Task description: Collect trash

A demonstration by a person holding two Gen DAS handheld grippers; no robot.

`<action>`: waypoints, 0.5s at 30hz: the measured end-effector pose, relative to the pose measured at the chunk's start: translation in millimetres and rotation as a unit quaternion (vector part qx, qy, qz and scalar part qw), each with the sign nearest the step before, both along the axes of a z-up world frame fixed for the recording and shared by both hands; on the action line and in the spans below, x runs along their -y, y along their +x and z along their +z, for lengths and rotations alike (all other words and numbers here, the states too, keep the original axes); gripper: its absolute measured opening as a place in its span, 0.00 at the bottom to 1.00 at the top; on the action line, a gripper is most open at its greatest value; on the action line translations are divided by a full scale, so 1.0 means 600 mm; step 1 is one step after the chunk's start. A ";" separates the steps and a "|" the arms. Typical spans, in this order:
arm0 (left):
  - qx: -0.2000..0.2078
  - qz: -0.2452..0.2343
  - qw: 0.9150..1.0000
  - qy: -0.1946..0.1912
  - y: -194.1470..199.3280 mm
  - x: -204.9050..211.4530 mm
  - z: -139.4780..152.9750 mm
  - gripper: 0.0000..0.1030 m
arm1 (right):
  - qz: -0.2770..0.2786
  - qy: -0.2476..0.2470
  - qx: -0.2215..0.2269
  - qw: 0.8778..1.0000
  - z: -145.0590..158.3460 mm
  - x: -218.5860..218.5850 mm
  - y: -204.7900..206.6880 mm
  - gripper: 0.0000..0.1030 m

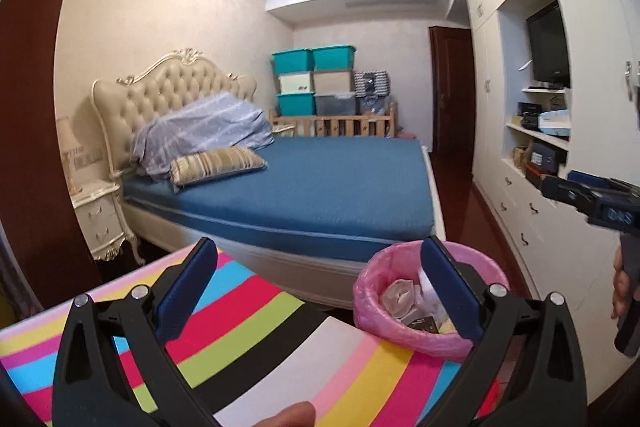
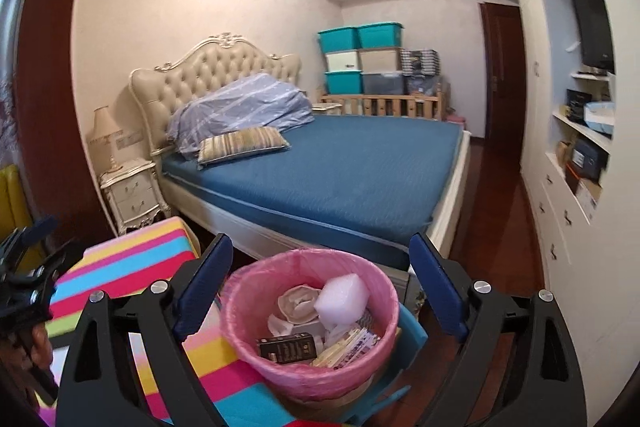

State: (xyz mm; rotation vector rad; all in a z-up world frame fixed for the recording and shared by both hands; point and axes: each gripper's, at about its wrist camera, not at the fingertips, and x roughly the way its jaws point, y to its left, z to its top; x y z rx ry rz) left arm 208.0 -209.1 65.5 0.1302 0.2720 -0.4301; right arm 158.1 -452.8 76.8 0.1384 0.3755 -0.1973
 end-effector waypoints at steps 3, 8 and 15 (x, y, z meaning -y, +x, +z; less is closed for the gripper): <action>0.001 -0.008 1.000 0.002 -0.021 -0.018 0.016 0.96 | 0.004 -0.004 -0.019 1.000 0.015 -0.027 -0.010 0.82; -0.010 -0.007 1.000 -0.008 -0.053 -0.050 0.015 0.96 | -0.013 -0.044 -0.024 0.999 -0.005 -0.087 -0.051 0.82; -0.035 -0.010 0.999 -0.007 -0.083 -0.061 -0.018 0.96 | 0.007 -0.054 -0.062 0.997 -0.056 -0.124 -0.091 0.82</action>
